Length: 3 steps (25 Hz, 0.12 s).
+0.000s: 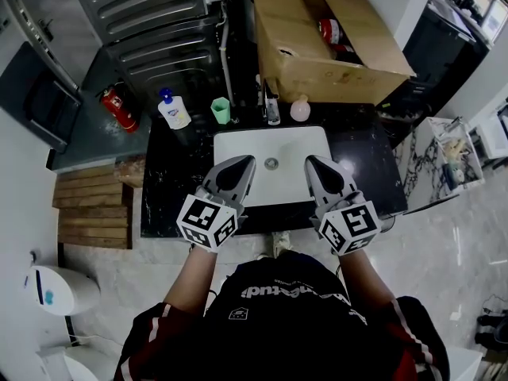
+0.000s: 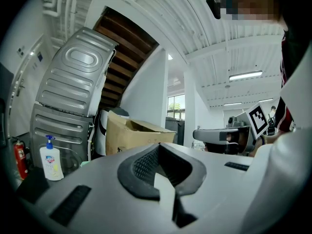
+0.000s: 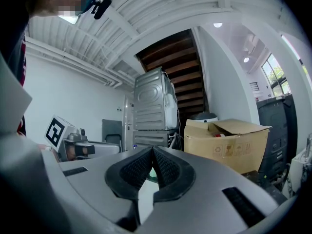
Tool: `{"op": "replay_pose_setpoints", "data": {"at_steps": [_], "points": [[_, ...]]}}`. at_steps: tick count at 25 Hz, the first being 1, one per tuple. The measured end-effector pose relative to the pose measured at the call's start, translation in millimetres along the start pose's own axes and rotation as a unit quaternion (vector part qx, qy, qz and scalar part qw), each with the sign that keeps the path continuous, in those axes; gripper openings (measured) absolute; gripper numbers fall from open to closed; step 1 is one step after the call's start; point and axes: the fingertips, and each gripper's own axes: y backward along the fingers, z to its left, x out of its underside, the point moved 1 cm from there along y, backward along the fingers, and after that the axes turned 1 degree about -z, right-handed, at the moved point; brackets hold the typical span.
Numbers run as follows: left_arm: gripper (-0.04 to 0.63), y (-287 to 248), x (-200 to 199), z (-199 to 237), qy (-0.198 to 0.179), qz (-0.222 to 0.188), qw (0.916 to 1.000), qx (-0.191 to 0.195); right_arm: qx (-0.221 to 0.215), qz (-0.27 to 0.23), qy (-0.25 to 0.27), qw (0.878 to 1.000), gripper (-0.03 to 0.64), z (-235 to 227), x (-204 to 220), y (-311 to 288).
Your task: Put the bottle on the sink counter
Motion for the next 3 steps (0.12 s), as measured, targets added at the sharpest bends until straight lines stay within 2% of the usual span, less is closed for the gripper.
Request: {"op": "replay_pose_setpoints", "data": {"at_steps": [3], "points": [[0.014, -0.3, 1.1, -0.6, -0.001, 0.002, 1.0000, -0.001, -0.001, 0.000, -0.003, 1.000, 0.040, -0.6, 0.9, -0.3]]}}
